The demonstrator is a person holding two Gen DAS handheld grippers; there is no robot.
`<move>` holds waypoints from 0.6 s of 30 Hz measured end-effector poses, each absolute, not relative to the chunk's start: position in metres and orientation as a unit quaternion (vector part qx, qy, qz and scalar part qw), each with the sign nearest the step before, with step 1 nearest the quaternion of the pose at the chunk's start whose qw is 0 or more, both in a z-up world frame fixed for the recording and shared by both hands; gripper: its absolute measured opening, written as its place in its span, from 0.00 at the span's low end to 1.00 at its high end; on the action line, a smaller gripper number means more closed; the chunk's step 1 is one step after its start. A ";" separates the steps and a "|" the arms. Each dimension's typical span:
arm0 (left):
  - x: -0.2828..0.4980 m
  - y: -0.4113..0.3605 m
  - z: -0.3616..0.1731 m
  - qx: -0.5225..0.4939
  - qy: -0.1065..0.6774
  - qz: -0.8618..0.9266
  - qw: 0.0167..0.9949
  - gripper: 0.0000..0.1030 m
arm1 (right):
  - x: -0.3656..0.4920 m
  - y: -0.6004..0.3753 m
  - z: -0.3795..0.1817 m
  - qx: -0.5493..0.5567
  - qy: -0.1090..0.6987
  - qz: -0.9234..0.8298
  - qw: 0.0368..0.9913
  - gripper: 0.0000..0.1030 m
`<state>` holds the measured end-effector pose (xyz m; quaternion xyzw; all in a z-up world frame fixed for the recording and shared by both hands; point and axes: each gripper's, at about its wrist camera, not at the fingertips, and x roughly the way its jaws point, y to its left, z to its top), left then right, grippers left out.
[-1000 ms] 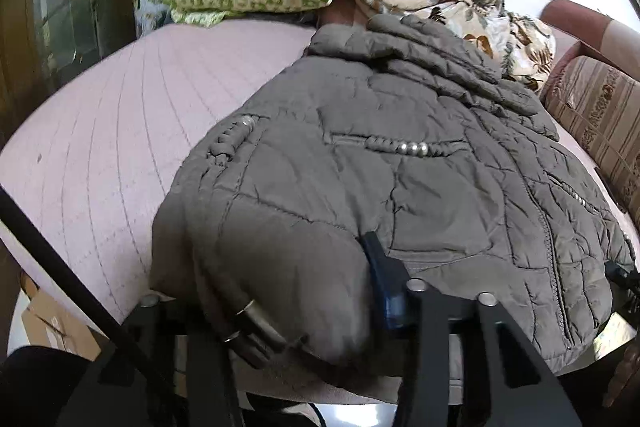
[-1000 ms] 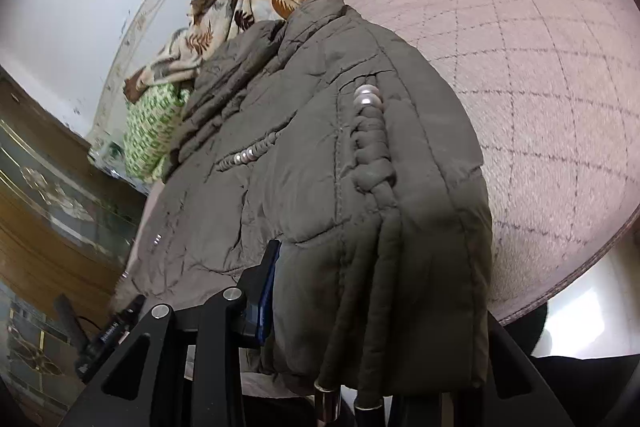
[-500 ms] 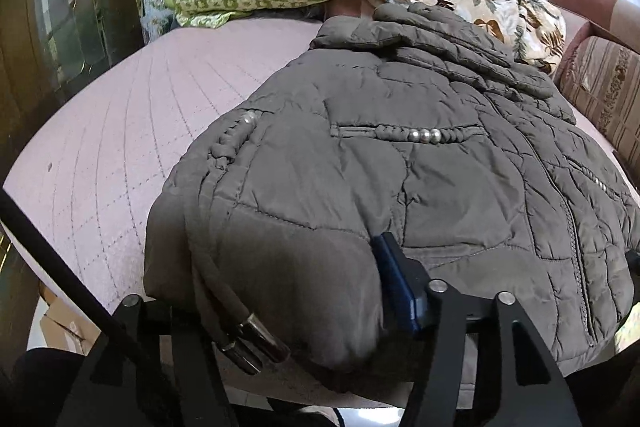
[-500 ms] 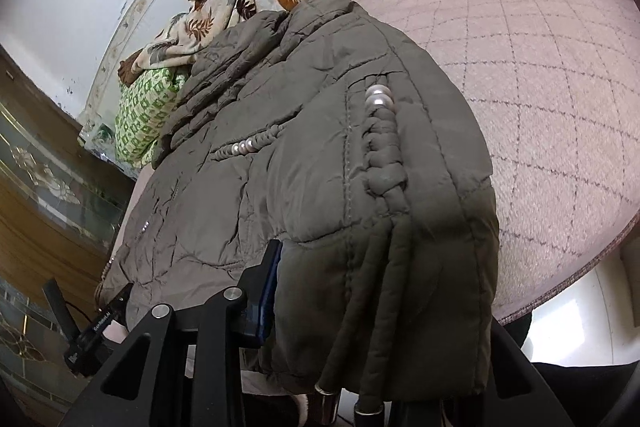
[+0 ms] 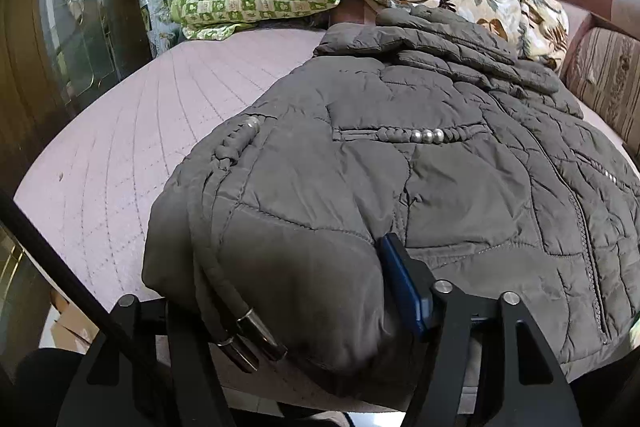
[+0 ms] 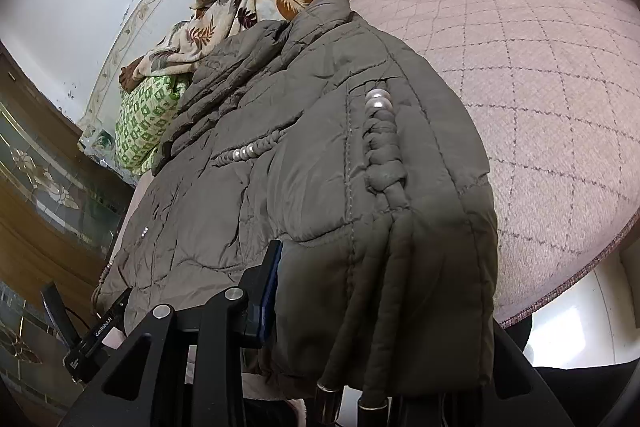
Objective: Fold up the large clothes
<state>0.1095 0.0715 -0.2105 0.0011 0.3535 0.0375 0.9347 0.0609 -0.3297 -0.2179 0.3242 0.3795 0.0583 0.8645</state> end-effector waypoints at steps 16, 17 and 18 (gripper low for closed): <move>0.104 0.059 -0.200 0.035 0.331 0.033 0.942 0.36 | 0.059 -0.320 -0.196 0.277 0.359 0.058 0.889 0.25; 0.104 0.058 -0.200 0.035 0.331 0.034 0.942 0.36 | 0.058 -0.320 -0.196 0.276 0.358 0.057 0.890 0.25; 0.104 0.059 -0.200 0.036 0.331 0.033 0.942 0.36 | 0.058 -0.320 -0.195 0.274 0.358 0.057 0.891 0.25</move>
